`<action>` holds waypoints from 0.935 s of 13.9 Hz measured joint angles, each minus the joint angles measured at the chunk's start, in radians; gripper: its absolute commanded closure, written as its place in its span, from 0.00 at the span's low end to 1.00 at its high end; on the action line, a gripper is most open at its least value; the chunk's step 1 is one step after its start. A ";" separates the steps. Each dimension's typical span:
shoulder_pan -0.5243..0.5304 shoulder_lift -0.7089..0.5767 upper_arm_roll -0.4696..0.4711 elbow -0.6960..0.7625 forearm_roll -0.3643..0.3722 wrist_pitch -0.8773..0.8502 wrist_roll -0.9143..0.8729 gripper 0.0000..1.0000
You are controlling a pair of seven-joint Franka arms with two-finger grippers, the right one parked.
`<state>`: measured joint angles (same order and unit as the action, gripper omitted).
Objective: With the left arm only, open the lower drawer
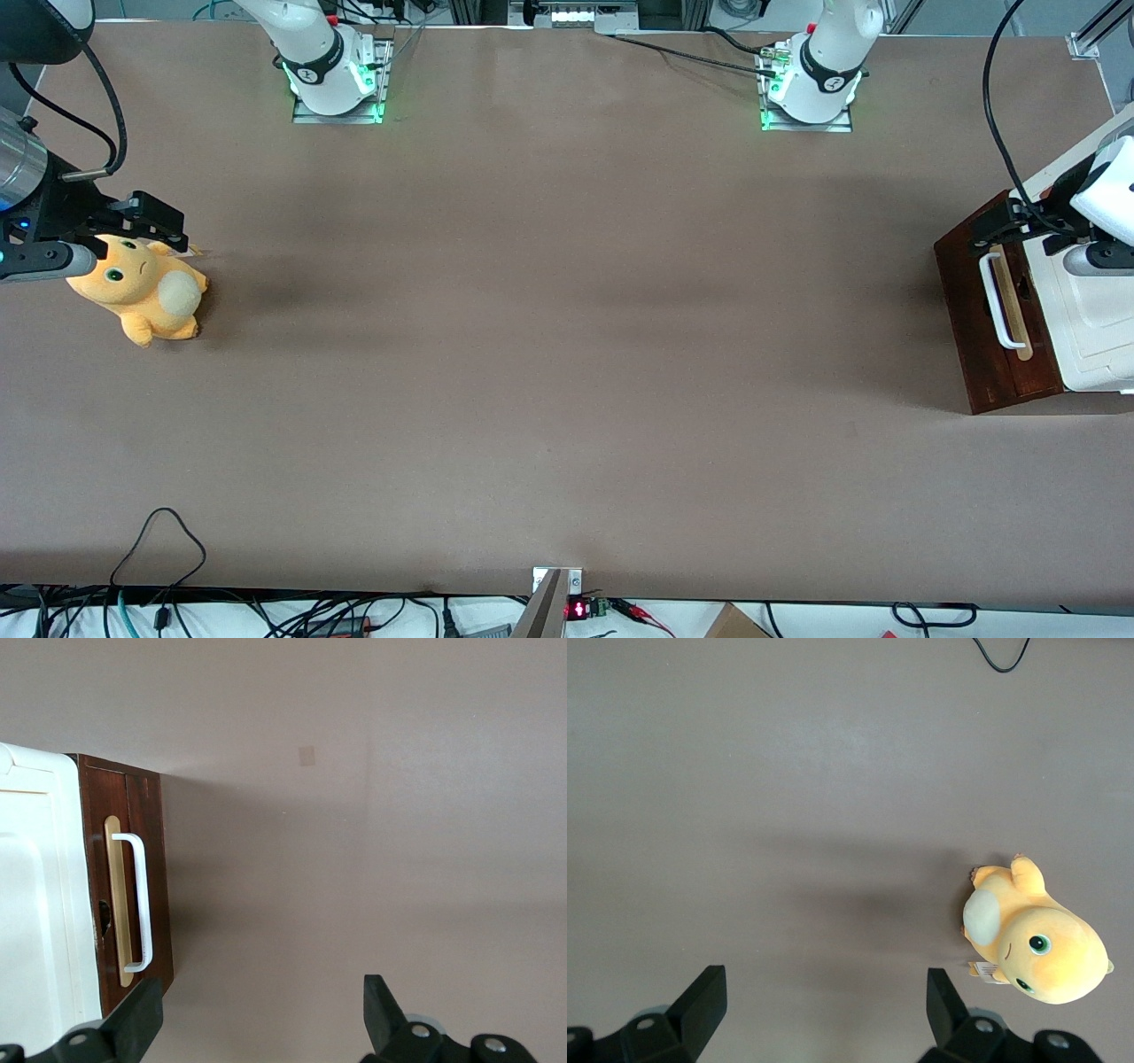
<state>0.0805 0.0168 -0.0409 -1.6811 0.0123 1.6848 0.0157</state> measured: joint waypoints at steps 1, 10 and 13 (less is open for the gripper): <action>0.000 0.000 0.000 0.000 0.000 -0.003 0.000 0.00; 0.000 0.000 0.000 -0.001 0.000 -0.016 0.002 0.00; 0.000 -0.001 0.000 -0.001 0.000 -0.058 0.004 0.00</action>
<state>0.0805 0.0163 -0.0405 -1.6818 0.0123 1.6266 0.0200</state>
